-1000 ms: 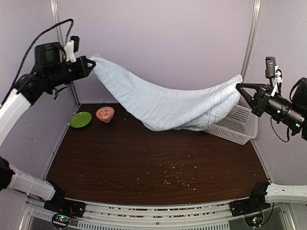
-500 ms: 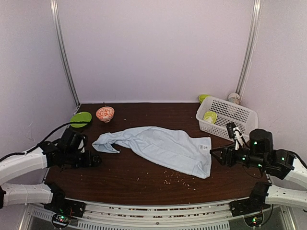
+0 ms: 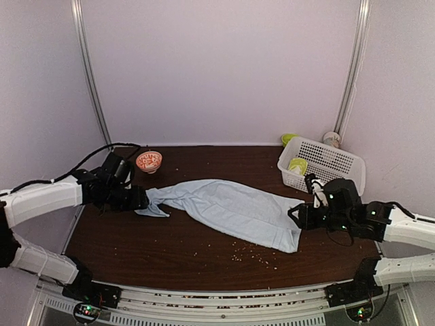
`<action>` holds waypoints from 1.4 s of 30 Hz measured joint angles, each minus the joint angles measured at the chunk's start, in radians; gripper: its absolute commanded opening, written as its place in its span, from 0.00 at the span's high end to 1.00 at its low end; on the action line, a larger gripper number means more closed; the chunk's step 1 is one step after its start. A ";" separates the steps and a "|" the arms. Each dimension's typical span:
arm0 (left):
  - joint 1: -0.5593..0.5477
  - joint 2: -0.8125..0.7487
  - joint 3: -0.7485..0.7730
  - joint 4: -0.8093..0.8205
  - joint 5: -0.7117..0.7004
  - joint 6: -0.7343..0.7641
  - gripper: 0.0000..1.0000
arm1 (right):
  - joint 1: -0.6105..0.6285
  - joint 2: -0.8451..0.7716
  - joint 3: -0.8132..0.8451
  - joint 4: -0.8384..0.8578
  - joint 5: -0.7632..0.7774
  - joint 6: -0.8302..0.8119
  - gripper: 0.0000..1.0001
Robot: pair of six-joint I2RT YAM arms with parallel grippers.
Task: Roll the towels
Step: Flatten out the towel at the center of the board.
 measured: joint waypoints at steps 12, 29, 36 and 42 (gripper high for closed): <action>-0.098 0.336 0.132 0.061 0.086 -0.032 0.34 | -0.001 0.108 0.043 0.043 -0.016 0.028 0.55; -0.145 0.491 0.230 0.027 -0.082 -0.222 0.33 | -0.001 0.048 0.055 0.044 -0.016 0.026 0.53; -0.145 0.514 0.280 0.017 -0.125 -0.244 0.47 | -0.004 0.047 0.049 0.045 -0.016 0.026 0.53; -0.143 0.571 0.285 0.006 -0.137 -0.237 1.00 | -0.005 0.047 0.047 0.045 -0.016 0.026 0.52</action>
